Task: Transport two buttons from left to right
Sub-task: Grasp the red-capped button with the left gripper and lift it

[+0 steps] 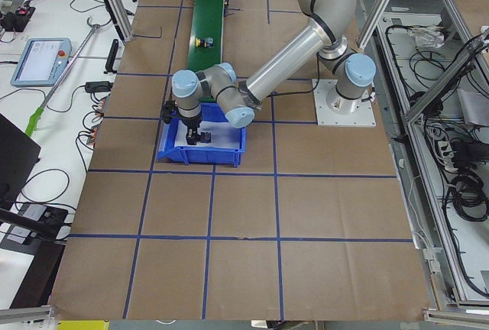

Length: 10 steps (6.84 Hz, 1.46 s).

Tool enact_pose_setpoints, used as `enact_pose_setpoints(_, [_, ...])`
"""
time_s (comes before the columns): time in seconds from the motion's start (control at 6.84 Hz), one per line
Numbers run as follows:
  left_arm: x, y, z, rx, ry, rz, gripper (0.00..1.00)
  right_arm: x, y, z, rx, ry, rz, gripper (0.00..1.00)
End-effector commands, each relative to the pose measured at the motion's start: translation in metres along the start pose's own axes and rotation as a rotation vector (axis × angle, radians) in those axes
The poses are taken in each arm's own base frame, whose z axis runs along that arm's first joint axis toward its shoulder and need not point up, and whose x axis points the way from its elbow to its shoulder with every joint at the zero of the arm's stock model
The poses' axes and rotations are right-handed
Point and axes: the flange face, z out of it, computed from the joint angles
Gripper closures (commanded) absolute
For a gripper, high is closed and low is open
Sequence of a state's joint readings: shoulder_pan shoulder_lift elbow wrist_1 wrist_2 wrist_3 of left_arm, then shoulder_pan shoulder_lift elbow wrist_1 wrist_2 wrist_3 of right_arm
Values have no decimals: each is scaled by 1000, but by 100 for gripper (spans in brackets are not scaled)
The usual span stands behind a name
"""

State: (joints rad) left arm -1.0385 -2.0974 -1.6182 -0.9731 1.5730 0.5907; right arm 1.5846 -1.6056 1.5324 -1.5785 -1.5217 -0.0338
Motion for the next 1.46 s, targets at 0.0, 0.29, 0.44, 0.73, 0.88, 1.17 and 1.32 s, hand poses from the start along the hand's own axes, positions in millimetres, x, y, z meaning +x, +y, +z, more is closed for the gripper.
enact_pose_setpoints(0.0, [-1, 2, 2, -10, 6, -3, 39, 0, 0, 0, 0, 0, 0, 0])
enact_pose_setpoints(0.29, [-3, 3, 5, -17, 9, -6, 58, 0, 0, 1, -1, 0, 0, 0])
enact_pose_setpoints(0.44, [-2, 4, 4, -26, 15, -8, 74, 0, 0, 1, -4, 0, 0, 0])
enact_pose_setpoints(0.73, [-4, 2, -8, -42, 21, -12, 100, 0, 0, 2, -4, 0, 0, 0])
enact_pose_setpoints(0.88, [-3, 1, -32, -55, 28, -17, 100, 0, 0, 2, -4, 1, -1, 0])
enact_pose_setpoints(1.17, [-3, 4, -97, -81, 38, -16, 100, 1, 0, 3, -7, 9, 3, 0])
enact_pose_setpoints(1.32, [-3, 7, -127, -104, 30, -15, 100, 1, 1, 5, -12, 7, 4, 0])
